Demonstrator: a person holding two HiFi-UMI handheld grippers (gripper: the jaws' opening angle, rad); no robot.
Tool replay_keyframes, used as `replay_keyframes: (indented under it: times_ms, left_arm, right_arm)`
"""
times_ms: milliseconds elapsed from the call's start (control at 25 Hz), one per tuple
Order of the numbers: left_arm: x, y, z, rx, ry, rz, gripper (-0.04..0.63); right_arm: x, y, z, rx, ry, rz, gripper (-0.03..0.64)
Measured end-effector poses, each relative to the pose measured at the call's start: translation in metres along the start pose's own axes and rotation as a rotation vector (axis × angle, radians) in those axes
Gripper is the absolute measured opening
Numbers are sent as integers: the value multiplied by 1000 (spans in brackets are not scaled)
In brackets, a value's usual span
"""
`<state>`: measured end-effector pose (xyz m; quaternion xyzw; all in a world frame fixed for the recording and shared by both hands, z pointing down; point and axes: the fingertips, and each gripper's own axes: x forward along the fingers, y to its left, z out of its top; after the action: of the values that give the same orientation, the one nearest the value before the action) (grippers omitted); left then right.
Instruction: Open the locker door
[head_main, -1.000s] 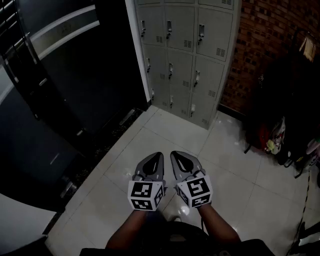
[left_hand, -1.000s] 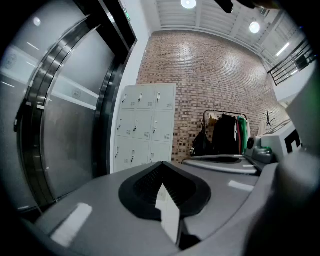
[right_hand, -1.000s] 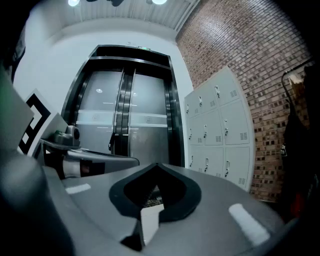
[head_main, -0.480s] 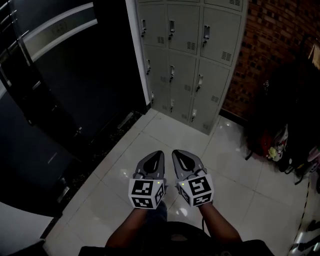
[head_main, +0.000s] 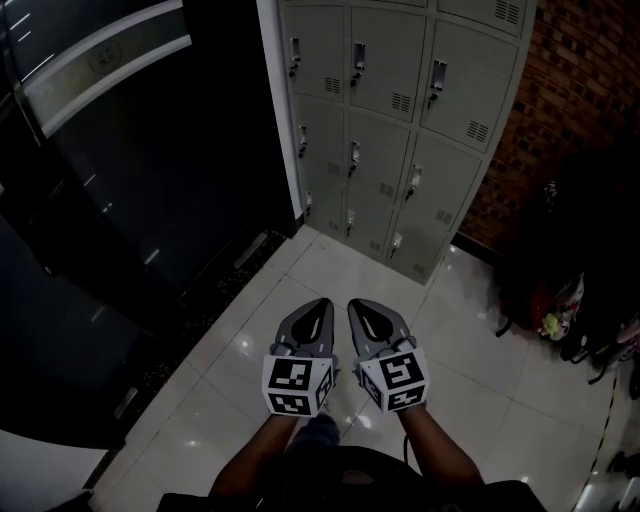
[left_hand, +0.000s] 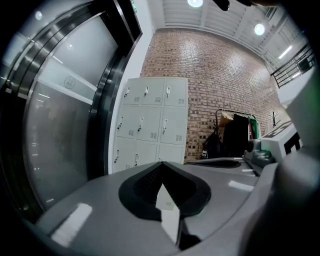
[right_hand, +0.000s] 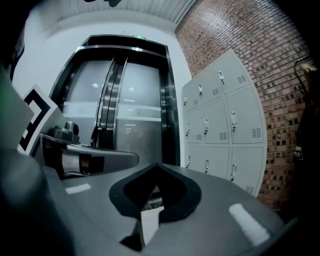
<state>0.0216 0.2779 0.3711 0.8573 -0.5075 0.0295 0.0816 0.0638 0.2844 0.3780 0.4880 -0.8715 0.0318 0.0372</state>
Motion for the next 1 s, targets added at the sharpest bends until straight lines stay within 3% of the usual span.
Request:
replay_keyframes:
  times_ms: [520, 1000]
  left_arm:
    - [92, 116, 30, -25, 1, 10, 5]
    - [149, 179, 43, -27, 4, 11, 5]
  right_arm:
    - [151, -22, 19, -17, 30, 23, 0]
    - [233, -46, 30, -21, 18, 7, 0]
